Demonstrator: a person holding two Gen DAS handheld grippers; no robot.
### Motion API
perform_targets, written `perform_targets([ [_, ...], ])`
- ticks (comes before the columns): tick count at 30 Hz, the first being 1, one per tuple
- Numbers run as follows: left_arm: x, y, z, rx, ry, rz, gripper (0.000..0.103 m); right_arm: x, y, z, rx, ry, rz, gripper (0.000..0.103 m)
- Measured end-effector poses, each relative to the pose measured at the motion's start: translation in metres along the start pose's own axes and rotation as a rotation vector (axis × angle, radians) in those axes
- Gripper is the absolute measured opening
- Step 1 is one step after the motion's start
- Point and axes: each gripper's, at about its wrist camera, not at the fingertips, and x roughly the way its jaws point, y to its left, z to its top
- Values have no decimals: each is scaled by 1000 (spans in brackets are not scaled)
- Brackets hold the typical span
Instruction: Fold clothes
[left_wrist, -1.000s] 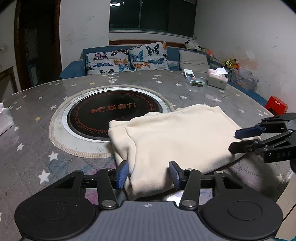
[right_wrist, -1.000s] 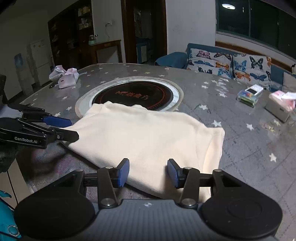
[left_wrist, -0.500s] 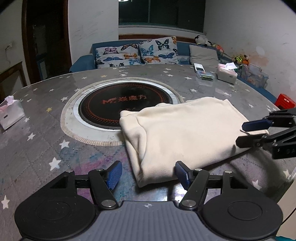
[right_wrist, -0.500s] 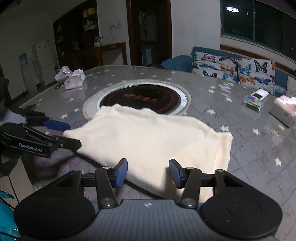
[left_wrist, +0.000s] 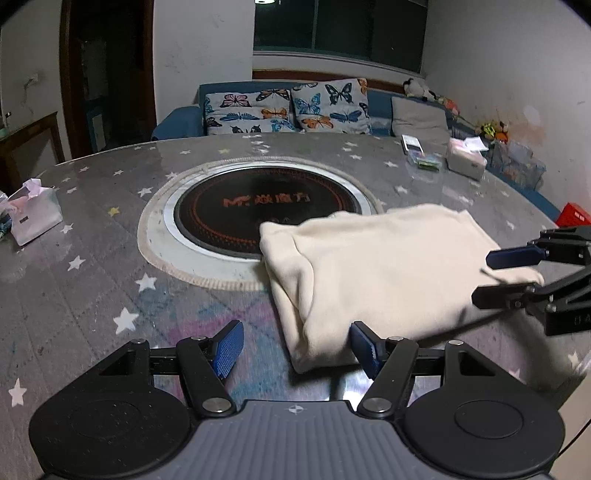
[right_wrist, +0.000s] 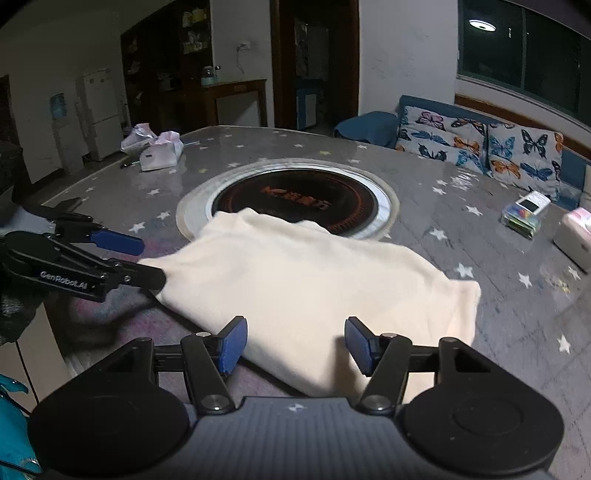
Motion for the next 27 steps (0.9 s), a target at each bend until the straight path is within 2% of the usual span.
perform_targets([
  [9,8,6,8,-25,14,2,68,16,6,-2,-20,45,31,60],
  [15,8,8,24,-39,-37,0,66,13,4,9,-24,18,34,60],
  [17,15,9,29,-46,-36,9,64,15,4,13,-25,12,36,60],
  [23,42,16,33,-67,7,36,41,27,5,9,-14,32,49,60],
  [27,49,21,29,-68,20,38,41,27,6,9,-28,38,46,60],
])
